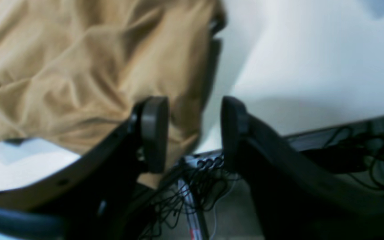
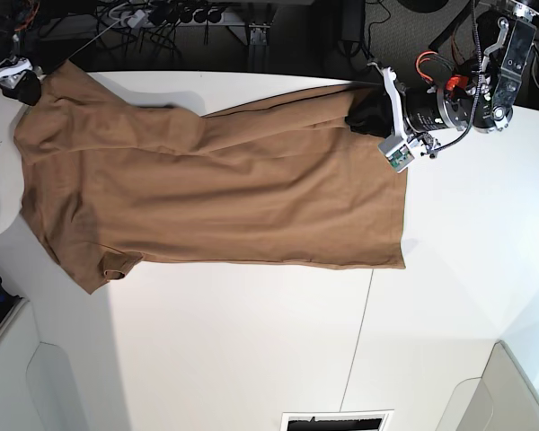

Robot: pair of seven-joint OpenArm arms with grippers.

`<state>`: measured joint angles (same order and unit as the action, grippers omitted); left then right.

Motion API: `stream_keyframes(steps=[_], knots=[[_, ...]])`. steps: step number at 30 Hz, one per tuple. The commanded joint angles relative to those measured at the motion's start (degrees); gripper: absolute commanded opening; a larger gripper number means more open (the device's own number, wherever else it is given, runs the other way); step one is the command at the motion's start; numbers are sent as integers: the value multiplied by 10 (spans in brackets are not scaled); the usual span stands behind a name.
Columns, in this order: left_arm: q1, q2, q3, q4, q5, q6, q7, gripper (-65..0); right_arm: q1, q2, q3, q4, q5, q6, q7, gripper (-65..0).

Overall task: Layout the t-shirt on the table in an organized manner, then fold the t-shirt properly
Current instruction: 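Drag the shirt edge with both grippers to straighten it along the table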

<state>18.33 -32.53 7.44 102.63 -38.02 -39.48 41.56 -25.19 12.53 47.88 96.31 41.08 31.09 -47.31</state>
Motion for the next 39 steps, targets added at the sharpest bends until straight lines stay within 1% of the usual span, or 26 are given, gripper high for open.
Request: stream_keyframes(steps=[1, 5, 11, 12, 15, 16, 17, 20, 23, 28, 31, 36, 39], knots=[[-4, -7, -4, 9, -9, -5, -9, -560, 1, 9, -6, 5, -2, 1, 15, -389], [-4, -6, -4, 9, -8, -5, -8, -560, 1, 9, -32, 3, -17, 0, 23, -389], [-4, -6, -4, 9, -7, -5, -8, -560, 1, 9, -34, 3, -16, 0, 26, -399], [-4, -6, -4, 9, -7, -5, -8, -560, 1, 9, -34, 3, -16, 0, 28, -432], [-4, -6, -4, 9, -7, -5, -9, -560, 1, 9, -34, 3, -17, -1, 28, -592], [-4, -6, -4, 9, -7, -5, -9, -560, 1, 9, -34, 3, -16, -1, 28, -636], [-4, -6, -4, 9, -7, -5, -9, -560, 1, 9, -34, 3, -16, -1, 30, -650], [-4, -6, -4, 9, -7, -5, -9, -560, 1, 9, -34, 3, -12, 0, 39, -650], [-4, -7, -4, 9, 0, -5, -8, -560, 11, 10, -30, 7, 21, 4, 40, -650], [-4, -7, -4, 9, 11, -5, -9, -560, 57, 10, -18, 20, 28, 4, 40, -650], [-4, -7, -4, 9, 10, -5, -9, -560, 97, 9, -18, 20, 17, 4, 40, -650], [-4, -7, -4, 9, 11, -5, -9, -560, 151, 10, -19, 12, -26, 4, 40, -650], [-4, -7, -4, 7, 19, -5, -9, -560, 173, 13, -35, -3, -43, 4, 41, -650]])
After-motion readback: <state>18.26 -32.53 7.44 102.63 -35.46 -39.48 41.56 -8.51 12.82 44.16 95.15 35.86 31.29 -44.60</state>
